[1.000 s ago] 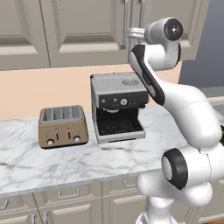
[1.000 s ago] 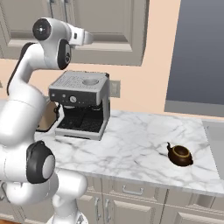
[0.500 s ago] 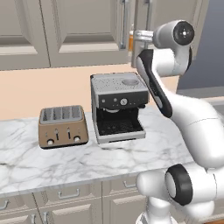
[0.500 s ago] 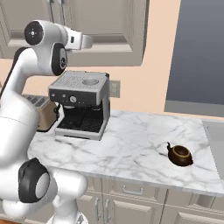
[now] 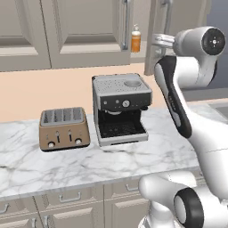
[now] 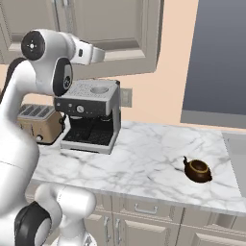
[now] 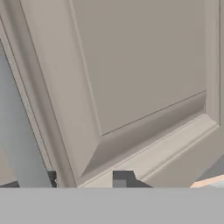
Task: Open the cabinet. Pick the soap dispenser and place it next to the sink. Then close the cabinet.
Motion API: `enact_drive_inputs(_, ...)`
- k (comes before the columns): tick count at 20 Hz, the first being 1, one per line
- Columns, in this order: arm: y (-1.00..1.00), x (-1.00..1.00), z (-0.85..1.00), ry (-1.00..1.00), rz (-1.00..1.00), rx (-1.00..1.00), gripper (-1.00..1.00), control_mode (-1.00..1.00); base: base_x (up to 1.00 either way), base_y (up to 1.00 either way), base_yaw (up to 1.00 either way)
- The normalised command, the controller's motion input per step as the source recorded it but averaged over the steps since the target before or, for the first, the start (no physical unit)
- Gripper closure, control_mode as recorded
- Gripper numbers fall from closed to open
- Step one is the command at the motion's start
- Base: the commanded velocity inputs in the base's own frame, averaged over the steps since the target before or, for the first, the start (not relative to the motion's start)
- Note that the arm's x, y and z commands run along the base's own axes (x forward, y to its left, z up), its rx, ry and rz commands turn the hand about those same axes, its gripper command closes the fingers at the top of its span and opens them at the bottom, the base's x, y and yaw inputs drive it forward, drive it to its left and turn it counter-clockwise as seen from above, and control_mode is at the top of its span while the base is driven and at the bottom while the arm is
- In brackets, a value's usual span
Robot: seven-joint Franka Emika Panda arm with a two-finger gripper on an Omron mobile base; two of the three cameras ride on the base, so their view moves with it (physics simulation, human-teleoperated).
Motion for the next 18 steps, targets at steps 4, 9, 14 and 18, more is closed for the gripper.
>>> enact_drive_inputs(4,-0.79,-0.9,0.0,-0.04,0.0,0.08,1.0,-1.0,0.0,0.0,0.0)
enact_drive_inputs(9,-0.76,-0.94,0.0,-0.03,0.0,0.09,1.0,-1.0,0.0,0.0,0.0)
enact_drive_inputs(14,-0.64,-0.79,0.0,-0.01,0.0,0.07,1.0,-1.0,0.0,0.0,0.0)
enact_drive_inputs(18,-0.04,-0.05,0.0,0.0,0.0,0.0,-1.0,-1.0,0.0,0.0,0.0)
